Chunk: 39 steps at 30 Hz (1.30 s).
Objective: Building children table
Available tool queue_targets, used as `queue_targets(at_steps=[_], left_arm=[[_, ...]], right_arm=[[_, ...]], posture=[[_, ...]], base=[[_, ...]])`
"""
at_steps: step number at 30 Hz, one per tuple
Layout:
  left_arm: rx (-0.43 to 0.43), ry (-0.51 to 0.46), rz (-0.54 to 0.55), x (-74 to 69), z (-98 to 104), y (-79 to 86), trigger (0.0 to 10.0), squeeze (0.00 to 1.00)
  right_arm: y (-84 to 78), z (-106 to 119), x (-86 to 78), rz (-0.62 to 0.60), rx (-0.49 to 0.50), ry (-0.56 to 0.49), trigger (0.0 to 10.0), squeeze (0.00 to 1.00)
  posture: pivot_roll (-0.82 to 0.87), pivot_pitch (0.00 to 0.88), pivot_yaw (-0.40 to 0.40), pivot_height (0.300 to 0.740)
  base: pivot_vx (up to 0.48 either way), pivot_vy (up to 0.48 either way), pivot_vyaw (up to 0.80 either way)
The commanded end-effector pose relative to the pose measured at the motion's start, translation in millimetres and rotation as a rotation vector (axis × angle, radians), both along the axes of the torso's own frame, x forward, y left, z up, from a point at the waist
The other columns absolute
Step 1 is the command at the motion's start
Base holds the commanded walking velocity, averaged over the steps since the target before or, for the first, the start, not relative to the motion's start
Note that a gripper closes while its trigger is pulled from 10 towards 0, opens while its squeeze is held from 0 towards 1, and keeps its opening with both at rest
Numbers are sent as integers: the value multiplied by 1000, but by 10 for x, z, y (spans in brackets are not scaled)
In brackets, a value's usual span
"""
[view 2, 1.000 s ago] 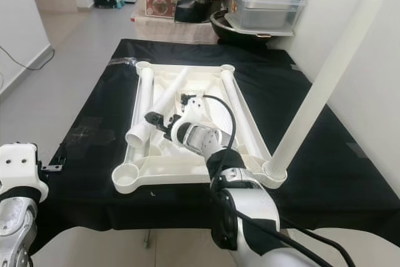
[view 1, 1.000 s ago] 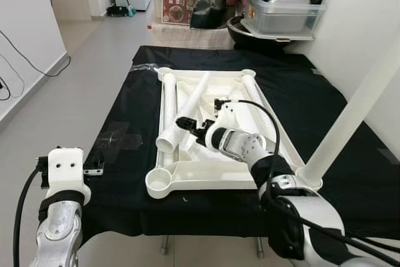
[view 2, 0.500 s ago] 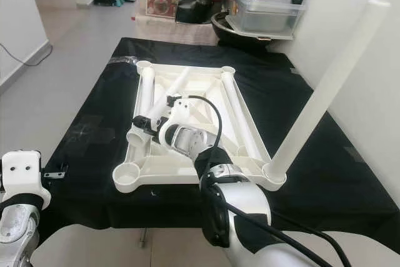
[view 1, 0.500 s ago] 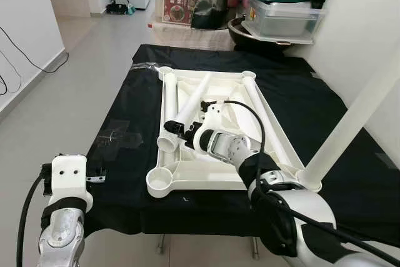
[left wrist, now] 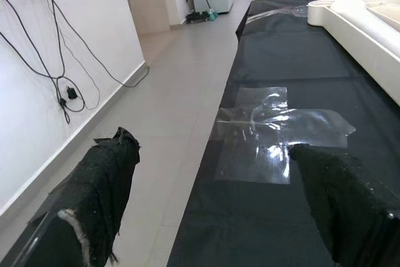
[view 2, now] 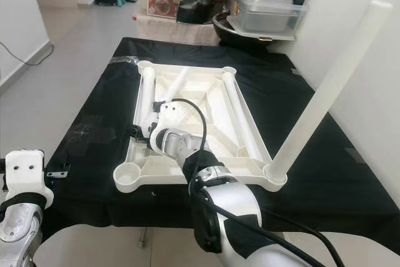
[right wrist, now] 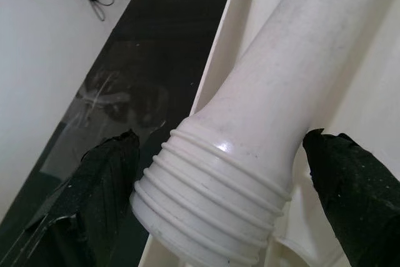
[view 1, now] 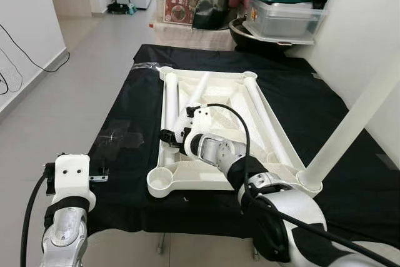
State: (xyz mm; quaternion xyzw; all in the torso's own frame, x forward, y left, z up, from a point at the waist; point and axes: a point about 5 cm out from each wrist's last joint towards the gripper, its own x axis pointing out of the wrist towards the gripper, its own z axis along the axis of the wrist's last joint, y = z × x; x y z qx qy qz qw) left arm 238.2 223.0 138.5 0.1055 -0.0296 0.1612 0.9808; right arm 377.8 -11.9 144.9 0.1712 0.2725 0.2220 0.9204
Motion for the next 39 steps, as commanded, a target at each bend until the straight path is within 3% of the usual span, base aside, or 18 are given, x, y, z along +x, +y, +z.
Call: queue_targets(at_steps=[1, 8, 9, 10, 11, 12, 13, 19, 20, 22, 23, 31, 32, 33, 34, 39], left_arm=[[-6, 11, -1, 20, -29, -25, 10000, 0], [-4, 13, -2, 34, -33, -32, 10000, 0], [-3, 15, -1, 36, -35, -29, 10000, 0], [-3, 15, -1, 36, -35, -29, 10000, 0], [-1, 17, 0, 38, -37, -26, 10000, 0], [-1, 17, 0, 38, -37, -26, 10000, 0], [1, 21, 2, 40, -42, -24, 10000, 0], [6, 31, 1, 61, -58, -26, 10000, 0], [6, 33, 1, 69, -60, -27, 10000, 0], [6, 33, 1, 69, -60, -27, 10000, 0], [7, 34, 2, 72, -59, -25, 10000, 0], [11, 48, 14, 61, -79, 7, 10000, 0], [11, 49, 15, 63, -82, 8, 10000, 0], [11, 49, 15, 63, -82, 8, 10000, 0], [11, 50, 15, 65, -84, 5, 10000, 0], [11, 51, 15, 69, -88, 0, 10000, 0]], right_arm=[[47, 30, 6, -14, -56, -23, 10000, 0], [77, 24, -1, -21, -85, -40, 10000, 0], [61, 16, 3, -30, -102, -48, 9098, 0], [61, 16, 3, -30, -102, -48, 9098, 0], [40, 2, 7, -43, -123, -52, 3098, 0], [40, 2, 7, -43, -123, -52, 3098, 0], [19, -24, 4, -46, -141, -50, 549, 0], [-21, -114, -22, -46, -184, -33, 549, 0], [-25, -137, -31, -48, -196, -27, 0, 0], [-25, -137, -31, -48, -196, -27, 0, 0], [-21, -156, -42, -46, -202, -18, 9961, 0], [1, -167, -53, -34, -221, -28, 10000, 0], [-5, -160, -47, -40, -219, -33, 10000, 420], [-5, -160, -47, -40, -219, -33, 10000, 420], [-13, -142, -35, -50, -210, -42, 10000, 1000], [-25, -124, -22, -60, -209, -49, 10000, 1000]], posture=[[194, 0, -132, 740], [196, 0, -132, 740], [196, 0, -131, 740], [196, 0, -131, 740], [194, 0, -130, 740], [194, 0, -130, 740], [191, 0, -129, 740], [186, 0, -127, 740], [186, 0, -127, 740], [186, 0, -127, 740], [185, 0, -125, 740], [184, 0, -126, 740], [184, 0, -126, 740], [184, 0, -126, 740], [182, 0, -127, 740], [178, 0, -124, 740]], base=[[0, 0, 0], [0, 0, 0], [0, 0, 0], [0, 0, 0], [0, 0, 0], [0, 0, 0], [0, 0, 0], [0, 0, 0], [0, 0, 0], [0, 0, 0], [0, 0, 0], [0, 0, 0], [0, 0, 0], [0, 0, 0], [0, 0, 0], [0, 0, 0]])
